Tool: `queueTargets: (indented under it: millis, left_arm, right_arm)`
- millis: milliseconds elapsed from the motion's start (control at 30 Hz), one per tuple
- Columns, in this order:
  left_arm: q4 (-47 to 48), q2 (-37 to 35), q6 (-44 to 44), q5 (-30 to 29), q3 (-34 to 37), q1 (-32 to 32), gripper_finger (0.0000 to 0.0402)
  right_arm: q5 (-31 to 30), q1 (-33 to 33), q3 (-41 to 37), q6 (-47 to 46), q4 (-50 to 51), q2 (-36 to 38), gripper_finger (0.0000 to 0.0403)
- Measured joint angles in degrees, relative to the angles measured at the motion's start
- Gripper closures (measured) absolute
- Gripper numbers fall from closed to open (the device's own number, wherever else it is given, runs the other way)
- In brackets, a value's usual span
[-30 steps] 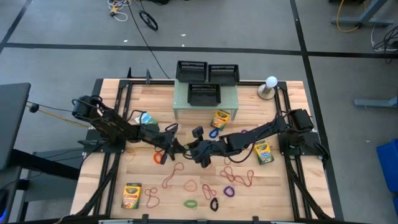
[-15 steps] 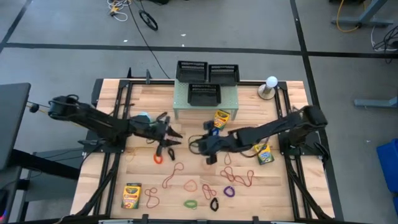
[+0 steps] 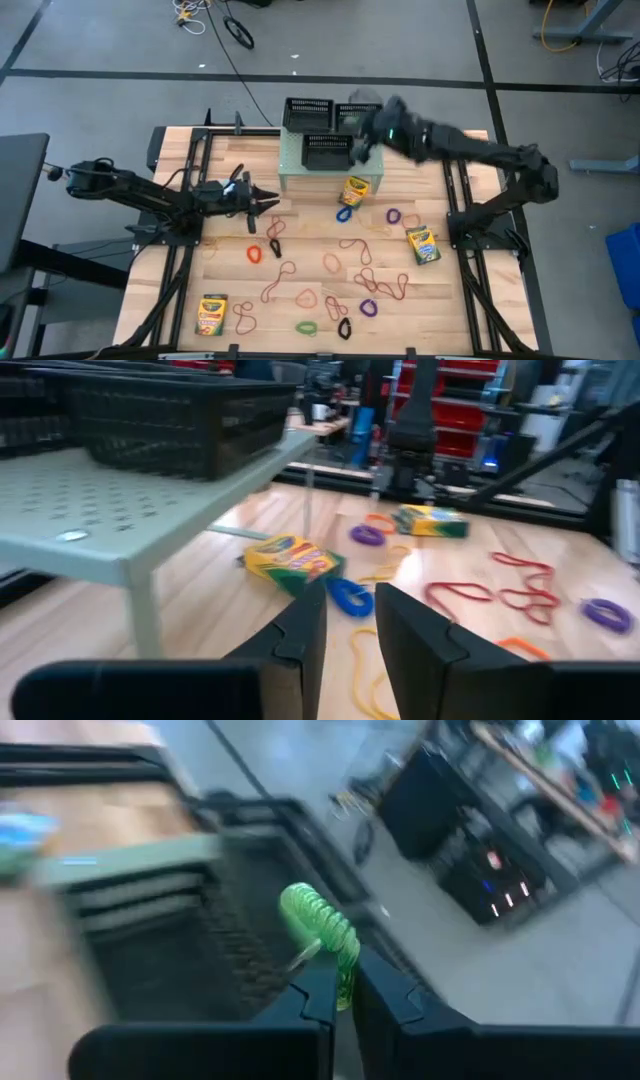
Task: Pick & Place Office Desk Supplies
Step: Put the green spiral keychain the top right black bin
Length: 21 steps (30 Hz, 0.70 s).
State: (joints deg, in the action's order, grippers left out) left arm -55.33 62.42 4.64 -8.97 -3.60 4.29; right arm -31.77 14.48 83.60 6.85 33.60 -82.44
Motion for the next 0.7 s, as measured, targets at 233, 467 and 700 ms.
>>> queueTargets:
  millis: [233,467,700]
  left_arm:
    - [0.0,0.1,-0.2,-0.2,0.0,0.3,0.0308]
    - [0.2,0.1,0.0,-0.2,0.0,0.2,0.0308]
    - [0.2,0.1,0.5,-0.2,0.0,0.2,0.0308]
  right_arm:
    - [14.0,16.5,-0.6,0.2,-0.6,-5.1,0.038]
    - [17.3,19.2,-0.8,0.3,-0.8,-10.5,0.0374]
    - [16.6,18.5,-0.8,0.4,-1.2,-11.4,0.03]
